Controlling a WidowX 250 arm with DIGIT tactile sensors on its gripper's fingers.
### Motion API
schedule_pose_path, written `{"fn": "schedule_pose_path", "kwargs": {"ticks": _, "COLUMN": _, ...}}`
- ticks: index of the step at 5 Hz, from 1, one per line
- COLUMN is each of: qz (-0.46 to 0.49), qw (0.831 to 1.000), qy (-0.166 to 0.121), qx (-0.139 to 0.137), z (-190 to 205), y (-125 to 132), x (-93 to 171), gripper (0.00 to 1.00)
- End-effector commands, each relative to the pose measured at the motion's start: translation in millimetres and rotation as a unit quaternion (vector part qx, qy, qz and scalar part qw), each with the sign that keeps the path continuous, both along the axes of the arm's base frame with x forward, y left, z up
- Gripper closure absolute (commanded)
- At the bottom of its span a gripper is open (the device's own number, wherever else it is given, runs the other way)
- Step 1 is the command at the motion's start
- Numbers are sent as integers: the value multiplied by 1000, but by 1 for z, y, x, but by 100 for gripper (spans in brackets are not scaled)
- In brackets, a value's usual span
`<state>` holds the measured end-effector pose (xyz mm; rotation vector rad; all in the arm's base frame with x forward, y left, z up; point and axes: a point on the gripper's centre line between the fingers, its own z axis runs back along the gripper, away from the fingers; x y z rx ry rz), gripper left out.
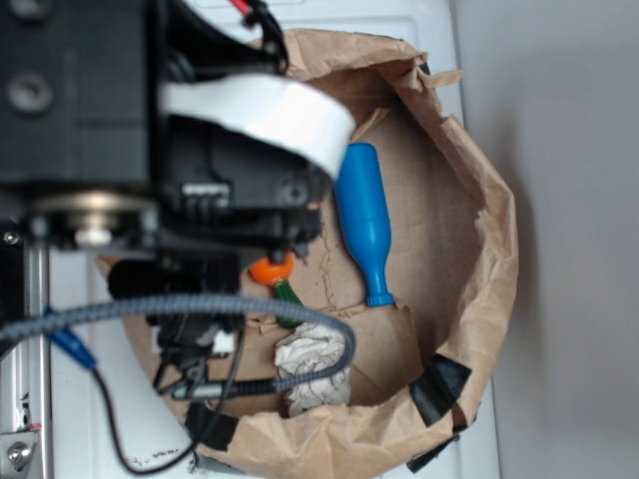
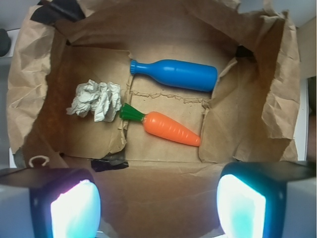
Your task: Grab the carrot.
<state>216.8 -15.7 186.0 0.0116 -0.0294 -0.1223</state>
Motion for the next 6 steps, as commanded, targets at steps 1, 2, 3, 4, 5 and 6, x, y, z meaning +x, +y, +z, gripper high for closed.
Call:
{"fn": "schedule_pose_path", "kwargs": {"ticks": 1, "qz": 0, "qw": 1000, "qy": -27, "qx": 0, "z": 13, "y": -1, "x": 6, "gripper": 0}}
{"fn": "schedule_pose_path", "kwargs": {"ticks": 2, "qz": -65, "qw": 997, "qy": -35, "qx": -38, "z": -24, "y": 13, "x": 29, "gripper": 0}}
{"fn": "schedule_pose_path", "kwargs": {"ticks": 3, "qz": -98, "qw": 993, "qy": -27, "qx": -57, "z": -46, "y": 16, "x": 46, "gripper": 0}}
{"fn": "schedule_pose_path", "kwargs": {"ticks": 4, "qz": -119, "qw": 991, "qy": -28, "qx": -57, "z": -61, "y": 18, "x": 52, "gripper": 0}}
{"fn": "schedule_pose_path", "kwargs": {"ticks": 5, "qz": -144, "qw": 988, "qy": -39, "qx": -50, "z": -67, "y": 16, "x": 46, "gripper": 0}}
{"fn": "schedule_pose_path", "kwargs": {"ticks": 6, "qz": -158, "qw": 986, "qy": -41, "qx": -38, "z": -81, "y": 12, "x": 45, "gripper": 0}}
